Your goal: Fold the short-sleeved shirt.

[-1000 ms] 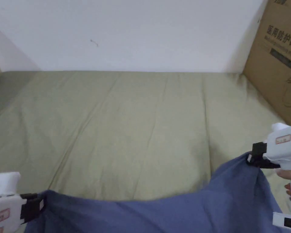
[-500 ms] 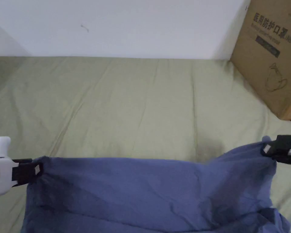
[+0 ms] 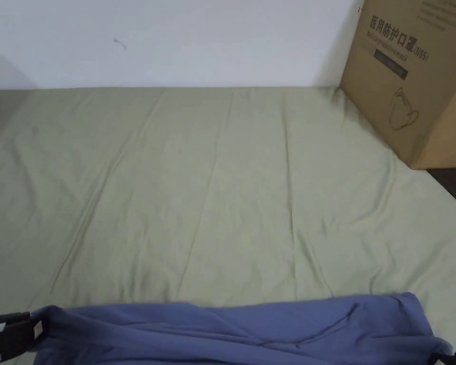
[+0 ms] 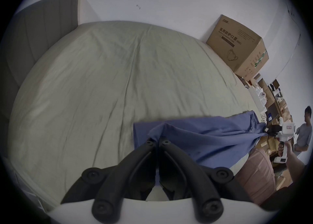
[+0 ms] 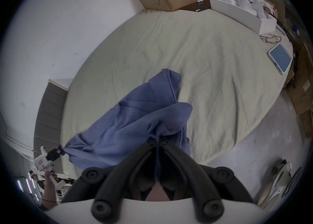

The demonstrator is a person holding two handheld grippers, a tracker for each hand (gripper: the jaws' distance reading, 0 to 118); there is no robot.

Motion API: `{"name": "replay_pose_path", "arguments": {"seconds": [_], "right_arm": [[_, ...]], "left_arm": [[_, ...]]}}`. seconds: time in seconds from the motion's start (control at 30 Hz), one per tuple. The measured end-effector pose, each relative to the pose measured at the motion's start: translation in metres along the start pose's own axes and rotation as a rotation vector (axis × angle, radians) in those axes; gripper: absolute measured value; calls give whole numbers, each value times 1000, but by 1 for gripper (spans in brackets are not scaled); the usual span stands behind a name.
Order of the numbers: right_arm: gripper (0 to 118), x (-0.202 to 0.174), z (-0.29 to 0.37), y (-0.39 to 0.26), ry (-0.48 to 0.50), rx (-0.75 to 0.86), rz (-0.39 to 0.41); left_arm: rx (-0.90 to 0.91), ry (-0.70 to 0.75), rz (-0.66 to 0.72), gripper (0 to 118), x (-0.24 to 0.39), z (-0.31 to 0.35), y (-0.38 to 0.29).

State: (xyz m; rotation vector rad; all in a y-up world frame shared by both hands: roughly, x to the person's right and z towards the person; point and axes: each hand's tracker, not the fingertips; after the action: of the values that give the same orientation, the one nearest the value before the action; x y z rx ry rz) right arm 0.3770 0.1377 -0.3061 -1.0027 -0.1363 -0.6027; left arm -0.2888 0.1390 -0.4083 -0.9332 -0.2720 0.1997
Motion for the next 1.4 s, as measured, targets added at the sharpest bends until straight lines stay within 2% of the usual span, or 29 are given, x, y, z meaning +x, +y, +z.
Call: {"name": "replay_pose_path", "arguments": {"seconds": [0.07, 0.1, 0.13, 0.17, 0.2, 0.23, 0.27, 0.33, 0.37, 0.43, 0.5, 0.6, 0.67, 0.7, 0.73, 0.77, 0.8, 0.83, 0.87, 0.93, 1.03, 1.1, 1.17, 1.2, 1.27, 1.3, 1.33, 1.37, 1.4], "right_arm": [[2, 1, -11, 1, -11, -3, 5], [12, 0, -13, 1, -24, -17, 11], [34, -1, -14, 0, -39, -17, 8], [65, -2, -15, 0, -56, -15, 11], [104, -4, -14, 1, -78, -10, 31], [117, 3, -16, 1, -110, 8, 62], [118, -1, -12, 3, -128, 35, 111], [118, -16, 3, 8, -117, 105, 199], [118, -29, 15, 8, -80, 136, 235], [118, -55, 34, 13, -11, 181, 264], [118, -99, 62, 10, 49, 249, 307], [117, -154, 99, -1, 108, 499, 436], [111, -176, 117, -16, 169, 706, 479], [94, -187, 123, -25, 174, 784, 499], [66, -195, 127, -33, 154, 853, 500], [28, -203, 129, -43, 127, 913, 484], [5, -207, 130, -47, 144, 932, 464], [5, -207, 131, -49, 179, 934, 442], [5, -207, 132, -49, 224, 900, 443], [5, -209, 131, -48, 213, 858, 454], [5, -203, 131, -49, 198, 845, 484], [5, -199, 131, -47, 178, 816, 504], [5, -193, 132, -45, 181, 775, 493], [5, -190, 131, -44, 184, 742, 492], [5, -188, 128, -45, 156, 725, 492], [5, -186, 126, -44, 150, 710, 490], [5, -185, 123, -43, 151, 694, 485], [5, -185, 120, -43, 151, 672, 476], [5, -186, 115, -43, 146, 649, 469]], "left_arm": [[3, -13, 49, 5, -5, 2, -12], [2, -10, 64, 18, -7, 3, -17], [2, 0, 69, 39, -9, 4, -21], [6, 38, 67, 69, -11, 7, -24], [8, 49, 67, 108, -12, 10, -26], [12, 55, 72, 118, -14, 14, -28], [33, 66, 84, 115, -15, 21, -28], [126, 46, 116, 114, -11, 41, -25], [142, 31, 136, 114, -6, 50, -21], [224, 2, 121, 114, 10, 68, -13], [311, -28, 78, 114, 38, 92, -1], [495, 37, 26, 114, 90, 122, 3], [680, 52, 19, 110, 120, 138, -7], [751, 69, 2, 101, 135, 144, -13], [810, 97, -15, 87, 145, 150, -17], [854, 124, -42, 61, 156, 152, -21], [877, 178, -66, 10, 168, 152, -23], [877, 215, -84, 0, 175, 151, -23], [880, 215, -98, 0, 179, 152, -24], [852, 96, -106, 0, 181, 155, -24], [824, 154, -139, 0, 177, 157, -18], [799, 129, -154, 0, 157, 163, -8], [665, -107, -50, 0, 118, 162, 13], [533, -188, 18, 0, 92, 153, 25], [315, -296, 121, 0, 46, 127, 42], [210, -352, 165, 6, 20, 109, 41], [151, -359, 184, 24, 3, 95, 37], [106, -356, 217, 58, -18, 80, 31], [63, -336, 251, 114, -30, 64, 26]]}}
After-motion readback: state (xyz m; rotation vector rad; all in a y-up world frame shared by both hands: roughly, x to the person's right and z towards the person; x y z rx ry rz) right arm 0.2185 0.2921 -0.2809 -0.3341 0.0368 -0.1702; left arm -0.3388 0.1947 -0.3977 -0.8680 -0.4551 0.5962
